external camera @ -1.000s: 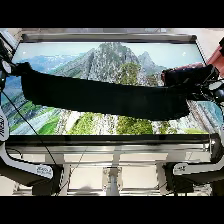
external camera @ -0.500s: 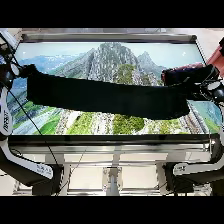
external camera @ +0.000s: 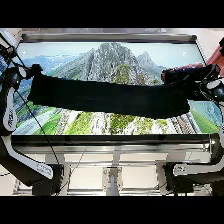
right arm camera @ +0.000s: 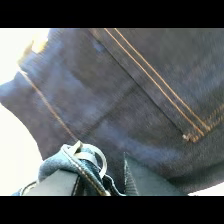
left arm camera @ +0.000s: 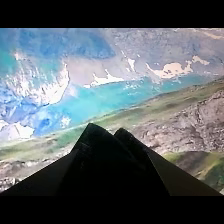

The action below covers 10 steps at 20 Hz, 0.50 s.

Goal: Fold the clothes and pants, and hang the long-sleeved shirts on hangers.

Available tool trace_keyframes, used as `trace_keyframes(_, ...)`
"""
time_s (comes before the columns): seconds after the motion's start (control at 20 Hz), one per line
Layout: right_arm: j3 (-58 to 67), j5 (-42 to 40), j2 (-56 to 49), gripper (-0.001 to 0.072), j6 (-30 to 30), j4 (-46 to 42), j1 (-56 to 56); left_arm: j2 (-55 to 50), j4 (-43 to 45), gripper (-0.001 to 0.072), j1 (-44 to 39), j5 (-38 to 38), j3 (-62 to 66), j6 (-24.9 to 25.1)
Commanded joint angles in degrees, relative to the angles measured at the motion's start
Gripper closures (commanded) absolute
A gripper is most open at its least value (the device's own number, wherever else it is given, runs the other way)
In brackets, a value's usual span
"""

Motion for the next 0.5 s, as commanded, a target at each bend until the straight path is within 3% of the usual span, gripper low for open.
trace_keyframes(0.0, 2.6, 1.8, 2.4, 0.0372, -0.1, -3.6, 0.0, 0.2, -0.4, 0.0256, -0.1, -0.4, 0.1, 0.0)
trace_keyframes(0.2, 9.1, 9.4, 5.1, 0.0295, -0.1, -9.7, -0.1, 3.2, -0.2, 0.0234, 2.2, -5.8, 0.1, -0.1)
trace_keyframes(0.25, 10.9, 11.6, 5.7, 0.0245, 0.0, -11.5, -0.1, 4.2, -0.2, 0.0226, 3.5, -7.9, 0.1, 0.0)
trace_keyframes(0.3, 13.0, 14.8, 6.1, 0.0227, 0.0, -13.2, -0.1, 5.0, -0.2, 0.0186, 4.8, -10.5, 0.1, 0.0)
trace_keyframes(0.45, 16.3, 22.5, 6.1, 0.0213, 3.0, -17.2, 0.0, 6.2, -0.9, 0.0163, 8.9, -19.7, 0.1, 2.3)
